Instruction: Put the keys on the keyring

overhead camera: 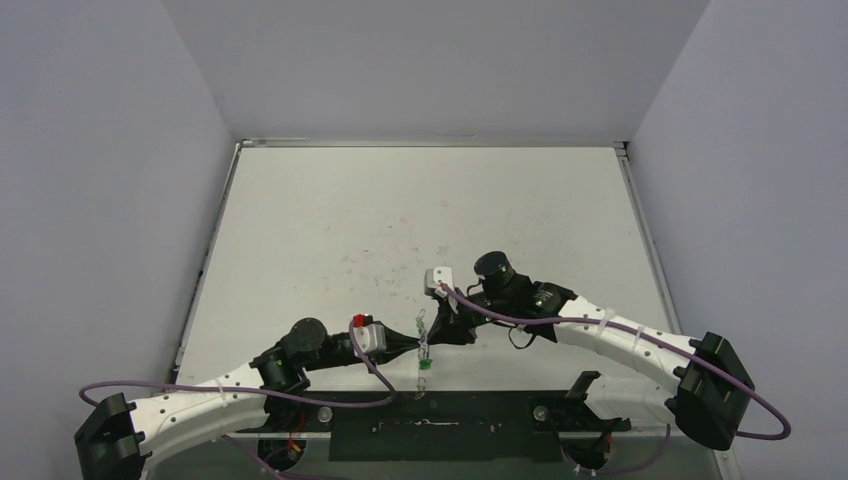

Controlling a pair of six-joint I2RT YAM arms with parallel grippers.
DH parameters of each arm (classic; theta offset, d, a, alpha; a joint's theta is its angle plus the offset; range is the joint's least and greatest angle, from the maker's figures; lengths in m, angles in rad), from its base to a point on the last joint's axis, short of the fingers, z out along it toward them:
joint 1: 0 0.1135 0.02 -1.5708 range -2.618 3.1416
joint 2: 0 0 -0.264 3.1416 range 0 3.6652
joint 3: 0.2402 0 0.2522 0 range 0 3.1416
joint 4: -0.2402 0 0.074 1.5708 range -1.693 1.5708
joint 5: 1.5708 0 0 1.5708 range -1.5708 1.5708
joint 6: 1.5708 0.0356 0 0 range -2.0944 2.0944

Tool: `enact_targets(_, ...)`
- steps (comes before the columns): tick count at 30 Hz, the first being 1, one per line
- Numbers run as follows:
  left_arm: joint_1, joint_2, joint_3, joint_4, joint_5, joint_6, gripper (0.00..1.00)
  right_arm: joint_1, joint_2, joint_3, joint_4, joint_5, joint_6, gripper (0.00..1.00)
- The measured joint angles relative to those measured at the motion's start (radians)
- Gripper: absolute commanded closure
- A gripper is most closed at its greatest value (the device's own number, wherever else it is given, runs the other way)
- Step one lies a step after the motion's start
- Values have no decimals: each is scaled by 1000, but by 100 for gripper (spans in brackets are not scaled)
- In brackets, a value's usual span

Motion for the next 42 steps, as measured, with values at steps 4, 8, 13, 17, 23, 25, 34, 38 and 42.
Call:
enact_targets(4,0,0,0,2,0,0,100,0,-1,-1,5,6,12,62)
enact_targets(8,0,0,0,4,0,0,100,0,-29,-12,10,14,15,53)
enact_targets(13,0,-2,0,5,0,0,100,0,-74,-20,36,13,16,58)
enact_targets(17,0,-2,0,5,0,0,100,0,-67,-20,69,-1,33,66)
enact_targets(23,0,-7,-6,11,0,0,100,1,-27,-20,106,-18,50,72)
enact_targets(25,0,-10,-7,11,0,0,100,1,-16,-20,112,-21,54,72)
enact_targets(34,0,-13,-12,11,-3,0,100,14,-2,-27,152,-42,60,72)
enact_targets(38,0,-17,-12,11,-4,0,100,20,-2,-35,169,-56,60,81)
enact_targets(42,0,-24,-13,11,-12,-1,100,21,-2,-35,172,-68,57,100)
